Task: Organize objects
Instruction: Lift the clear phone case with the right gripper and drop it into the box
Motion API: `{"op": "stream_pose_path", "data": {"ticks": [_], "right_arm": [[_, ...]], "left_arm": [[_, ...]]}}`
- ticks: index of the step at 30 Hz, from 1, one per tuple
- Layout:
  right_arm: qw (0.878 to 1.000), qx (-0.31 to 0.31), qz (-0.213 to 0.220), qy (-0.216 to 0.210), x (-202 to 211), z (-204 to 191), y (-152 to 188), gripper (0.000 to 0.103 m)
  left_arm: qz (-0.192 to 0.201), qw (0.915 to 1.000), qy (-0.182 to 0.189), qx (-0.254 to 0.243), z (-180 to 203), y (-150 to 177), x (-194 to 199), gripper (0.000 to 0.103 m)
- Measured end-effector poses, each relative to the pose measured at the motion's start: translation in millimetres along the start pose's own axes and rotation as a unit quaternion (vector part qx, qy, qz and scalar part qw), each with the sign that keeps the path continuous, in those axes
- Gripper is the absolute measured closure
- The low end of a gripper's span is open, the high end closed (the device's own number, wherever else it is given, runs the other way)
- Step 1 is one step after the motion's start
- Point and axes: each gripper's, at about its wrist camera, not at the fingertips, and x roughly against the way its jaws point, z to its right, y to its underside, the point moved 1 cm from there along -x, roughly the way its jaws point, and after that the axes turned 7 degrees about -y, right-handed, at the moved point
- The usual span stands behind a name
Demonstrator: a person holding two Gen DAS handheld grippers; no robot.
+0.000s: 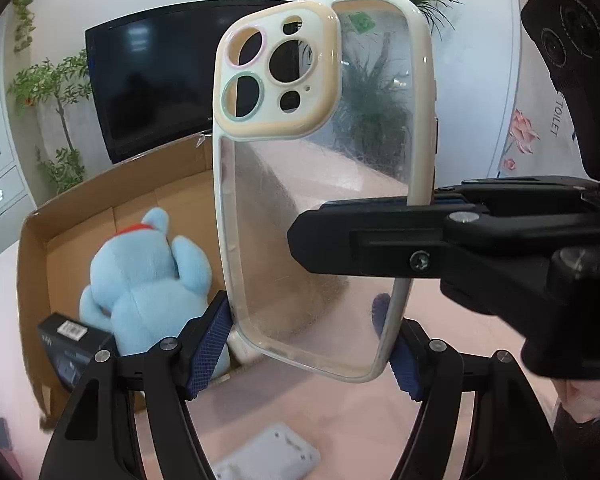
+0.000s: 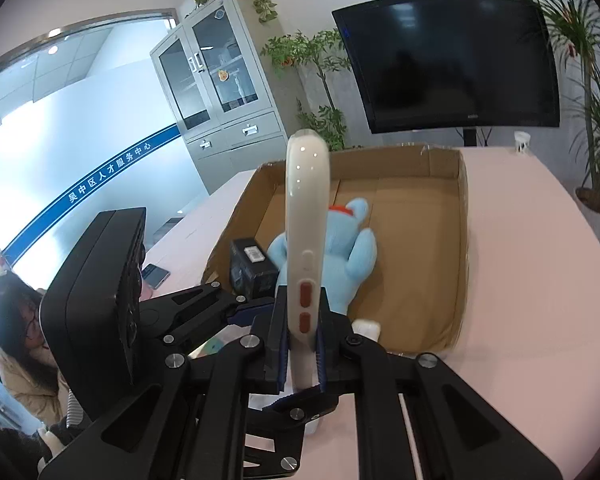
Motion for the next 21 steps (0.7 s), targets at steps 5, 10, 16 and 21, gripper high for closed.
{"op": "stream_pose_path", "data": {"ticks": [5,10,16,21], "right_arm": [[1.0,-0.022,0.0,-0.005,-21.0,31.5,-18.3,0.094],[0.998,-0.063,-0.031,-0.002,-54.8,70.4,-13.4,0.094],[0.994,-0.093,-0.06,-0.008,-84.2,104.6,-0.9,0.094],[0.989,-0.118,-0.086,-0.003,-105.3,128.1,7.9,0.094]], "left_arm": [[-0.013,0.9998,0.004,-0.011,-6.6,-22.0,-32.2,0.032],[-0.051,0.9985,0.018,0.011,-12.7,-17.3,-79.2,0.034],[-0.091,0.9957,0.018,0.009,-14.0,-3.7,-118.0,0.034],[-0.12,0.9927,0.01,0.009,-14.0,6.6,-145.1,0.036]]}}
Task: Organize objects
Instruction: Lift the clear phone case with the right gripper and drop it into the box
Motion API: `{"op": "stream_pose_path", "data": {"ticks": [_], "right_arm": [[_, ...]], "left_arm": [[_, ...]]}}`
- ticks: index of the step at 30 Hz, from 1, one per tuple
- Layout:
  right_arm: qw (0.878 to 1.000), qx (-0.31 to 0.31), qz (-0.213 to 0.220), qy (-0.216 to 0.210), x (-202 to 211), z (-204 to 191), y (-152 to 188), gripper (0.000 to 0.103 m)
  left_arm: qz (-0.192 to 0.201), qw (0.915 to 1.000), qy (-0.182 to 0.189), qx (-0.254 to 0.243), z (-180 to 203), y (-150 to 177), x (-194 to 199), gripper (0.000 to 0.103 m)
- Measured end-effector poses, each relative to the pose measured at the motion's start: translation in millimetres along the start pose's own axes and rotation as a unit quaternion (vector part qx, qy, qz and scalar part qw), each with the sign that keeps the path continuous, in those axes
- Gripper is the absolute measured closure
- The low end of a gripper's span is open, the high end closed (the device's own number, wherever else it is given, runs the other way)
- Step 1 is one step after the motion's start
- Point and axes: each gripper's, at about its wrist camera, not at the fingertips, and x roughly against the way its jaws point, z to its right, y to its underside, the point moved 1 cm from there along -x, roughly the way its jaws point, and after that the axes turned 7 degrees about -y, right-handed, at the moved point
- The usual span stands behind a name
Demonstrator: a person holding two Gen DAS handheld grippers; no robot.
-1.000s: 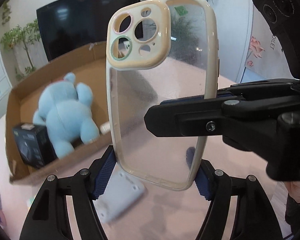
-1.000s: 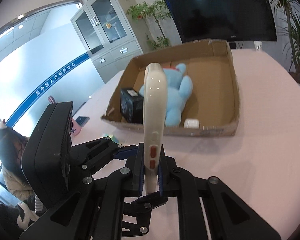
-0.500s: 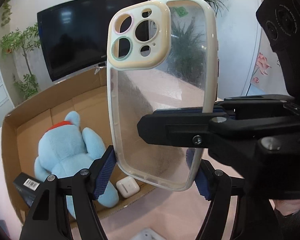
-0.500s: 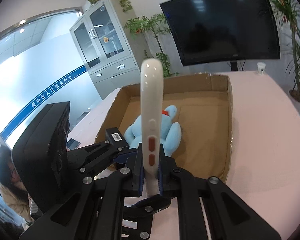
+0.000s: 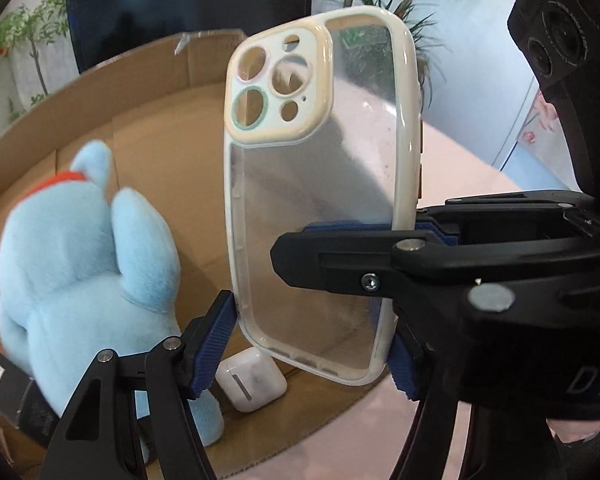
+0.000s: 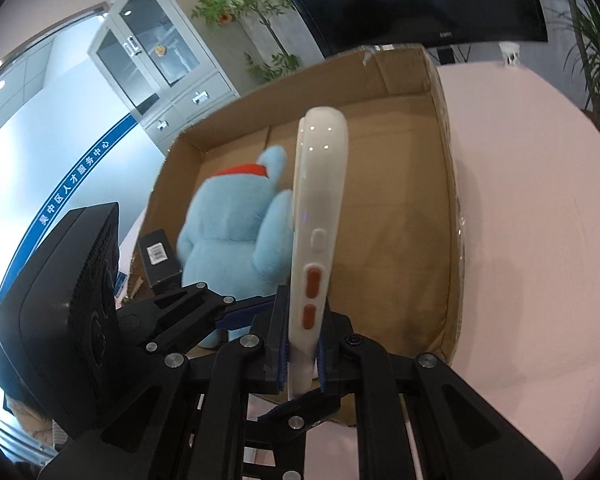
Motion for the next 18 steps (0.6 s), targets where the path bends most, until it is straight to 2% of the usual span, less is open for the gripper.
{"op": "stream_pose_path", "data": {"ticks": [1,2,6,9,10,11,12,13,15,18], "right_arm": [[1.0,-0.005,-0.004,0.004,-4.9,5.8,0.0,0.094],[1.0,-0.008,-0.007,0.007,-7.5,8.4,0.9,0.094],[0.999,-0.018,-0.026,0.026,-20.0,20.0,2.8,0.09],[0.996,-0.023,-0.049,0.066,-27.5,25.5,4.4,0.082],[0.994,-0.021,-0.06,0.09,-27.3,24.4,4.1,0.076],[0.993,-0.017,-0.061,0.102,-24.6,23.1,3.6,0.073],[0.991,-0.007,-0.057,0.124,-18.5,18.8,2.7,0.068],[0.988,0.0,-0.053,0.148,-12.1,15.2,1.7,0.057],[0.983,0.008,-0.037,0.179,3.1,8.4,-1.7,0.041],[0.983,-0.002,-0.002,0.183,36.6,0.5,-6.0,0.04]], "left_arm": [[-0.004,1.0,-0.005,-0.001,0.4,0.9,-4.7,0.037],[-0.006,1.0,-0.005,-0.002,1.0,1.6,-6.3,0.042],[-0.008,0.9998,-0.016,-0.005,4.2,2.9,-9.7,0.043],[-0.024,0.9993,-0.027,-0.01,9.2,4.9,-6.7,0.041],[-0.025,0.9992,-0.028,-0.012,10.6,4.5,-0.9,0.041],[-0.019,0.9991,-0.037,-0.013,11.5,4.8,5.7,0.041],[-0.009,0.9987,-0.05,-0.013,10.0,2.4,14.6,0.038],[0.002,0.9984,-0.056,-0.011,9.2,2.9,22.6,0.034],[0.024,0.9983,-0.054,0.005,-1.1,2.8,39.8,0.019],[0.053,0.996,-0.049,0.052,-22.7,0.3,73.4,0.017]]}}
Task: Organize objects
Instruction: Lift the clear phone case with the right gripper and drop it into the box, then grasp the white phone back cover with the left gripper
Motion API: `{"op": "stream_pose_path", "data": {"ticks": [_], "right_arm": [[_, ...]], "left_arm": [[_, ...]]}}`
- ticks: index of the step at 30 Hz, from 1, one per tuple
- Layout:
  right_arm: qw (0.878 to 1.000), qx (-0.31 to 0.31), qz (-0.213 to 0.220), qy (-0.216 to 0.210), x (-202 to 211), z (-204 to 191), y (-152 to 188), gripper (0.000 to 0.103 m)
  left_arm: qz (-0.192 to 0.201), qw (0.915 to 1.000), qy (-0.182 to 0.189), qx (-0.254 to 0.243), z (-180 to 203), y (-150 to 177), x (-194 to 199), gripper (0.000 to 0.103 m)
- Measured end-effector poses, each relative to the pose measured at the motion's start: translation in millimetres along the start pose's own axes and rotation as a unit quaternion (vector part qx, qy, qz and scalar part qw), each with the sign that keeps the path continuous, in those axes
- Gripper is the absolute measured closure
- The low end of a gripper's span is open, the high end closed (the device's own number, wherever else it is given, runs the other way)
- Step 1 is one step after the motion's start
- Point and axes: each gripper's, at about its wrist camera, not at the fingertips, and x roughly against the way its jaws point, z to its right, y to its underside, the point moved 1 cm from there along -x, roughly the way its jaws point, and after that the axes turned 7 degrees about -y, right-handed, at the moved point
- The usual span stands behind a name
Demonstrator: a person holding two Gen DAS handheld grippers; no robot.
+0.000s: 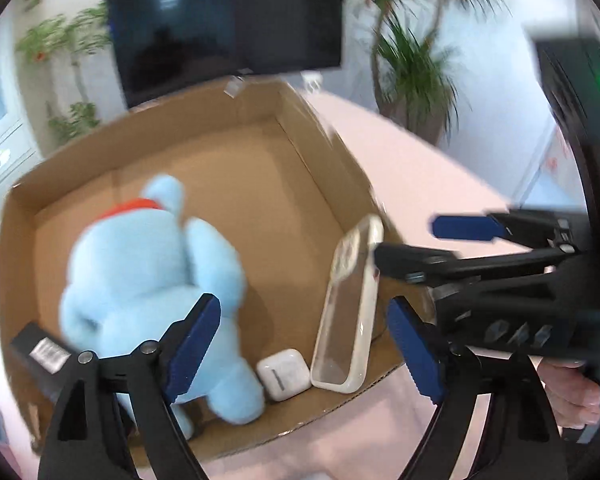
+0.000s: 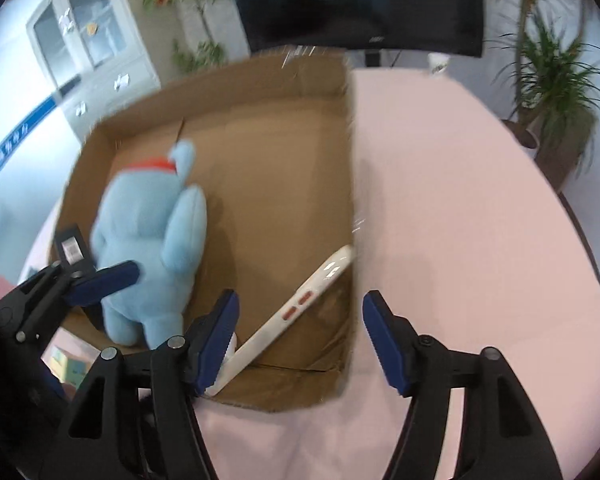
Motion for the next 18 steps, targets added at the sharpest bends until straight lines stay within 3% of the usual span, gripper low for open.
{"op": "stream_pose_path", "data": {"ticks": [3,7,8,10,13,15,18], "right_arm": [[0.999,-0.021,0.035,-0.035,35.0,2.5,-2.5,0.039],[0.993,-0.032,0.062,-0.098,67.6,-2.0,-3.5,0.037],[0.991,-0.03,0.07,-0.11,77.0,-6.4,-2.4,0.037],[0.987,-0.027,0.084,-0.134,92.3,-26.7,0.1,0.035],[0.983,-0.017,0.098,-0.153,93.9,-55.7,4.7,0.025],[0.983,-0.008,0.093,-0.158,87.8,-69.4,17.3,0.025],[0.983,0.023,0.042,-0.176,58.1,-84.0,52.1,0.025]], "left_arm": [[0.017,0.9977,0.015,0.064,-27.9,-6.1,34.0,0.016],[0.04,0.9882,0.049,0.139,-59.8,6.4,80.1,0.011],[0.041,0.9863,0.045,0.153,-66.0,7.2,80.1,0.004],[0.031,0.984,0.026,0.174,-75.3,28.1,84.9,0.003],[-0.019,0.9857,0.011,0.167,-83.6,59.0,73.2,0.003],[-0.052,0.9862,0.003,0.157,-88.8,89.6,63.6,0.003],[-0.072,0.988,0.018,0.135,-88.6,127.6,55.6,0.003]]}}
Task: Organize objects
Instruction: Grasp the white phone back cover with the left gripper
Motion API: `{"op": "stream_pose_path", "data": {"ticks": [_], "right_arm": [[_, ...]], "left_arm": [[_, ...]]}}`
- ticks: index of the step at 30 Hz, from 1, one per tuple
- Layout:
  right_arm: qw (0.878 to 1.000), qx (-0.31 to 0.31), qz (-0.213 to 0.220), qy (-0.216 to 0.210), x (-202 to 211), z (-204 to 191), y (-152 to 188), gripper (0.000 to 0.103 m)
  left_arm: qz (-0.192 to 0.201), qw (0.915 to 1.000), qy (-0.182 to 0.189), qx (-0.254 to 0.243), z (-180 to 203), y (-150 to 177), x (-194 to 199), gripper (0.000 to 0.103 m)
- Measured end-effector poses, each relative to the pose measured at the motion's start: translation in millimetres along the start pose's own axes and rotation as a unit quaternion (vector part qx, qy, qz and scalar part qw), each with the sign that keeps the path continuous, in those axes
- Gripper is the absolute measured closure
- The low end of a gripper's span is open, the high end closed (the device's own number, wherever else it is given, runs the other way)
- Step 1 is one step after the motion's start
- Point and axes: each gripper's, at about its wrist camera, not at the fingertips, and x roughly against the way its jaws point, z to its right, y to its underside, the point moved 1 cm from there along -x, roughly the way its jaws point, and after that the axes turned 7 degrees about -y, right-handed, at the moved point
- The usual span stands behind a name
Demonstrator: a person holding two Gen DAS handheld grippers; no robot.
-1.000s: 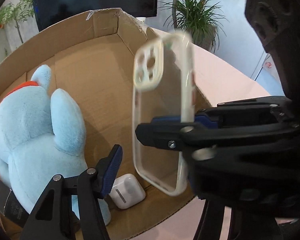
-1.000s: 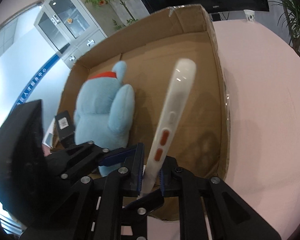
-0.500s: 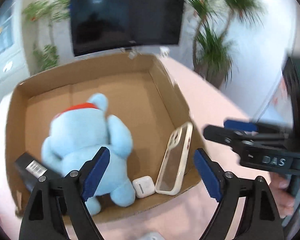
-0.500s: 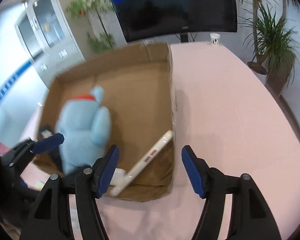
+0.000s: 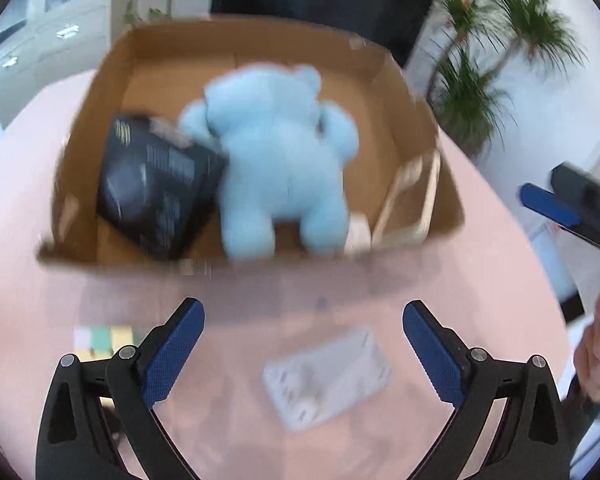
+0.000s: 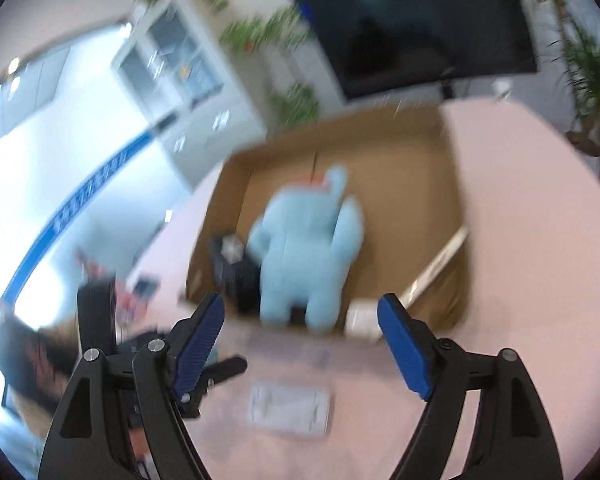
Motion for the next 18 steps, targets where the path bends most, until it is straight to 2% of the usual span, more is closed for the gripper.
{"op": "stream_pose_path", "data": {"ticks": [3,5,8,12,18], "right_arm": [[0.998,0.007,-0.062,0.008,-36.6,8.4,42.9,0.025],[0.995,-0.01,-0.098,0.021,-64.1,23.1,65.7,0.025],[0.989,-0.045,-0.138,0.005,-98.3,40.0,90.8,0.025],[0.986,-0.066,-0.149,-0.047,-118.4,44.2,108.9,0.025],[0.988,-0.013,-0.153,-0.024,-117.7,27.7,121.2,0.025]], "left_arm": [[-0.005,0.9993,0.021,-0.031,-1.2,33.6,-7.1,0.003],[-0.005,0.998,0.013,-0.062,2.5,52.1,-15.4,0.003],[-0.008,0.9948,-0.006,-0.102,8.3,72.6,-24.5,0.003],[0.001,0.9897,-0.002,-0.143,19.2,85.9,-34.5,0.003],[0.013,0.9793,-0.02,-0.201,35.8,100.9,-51.3,0.002]]}}
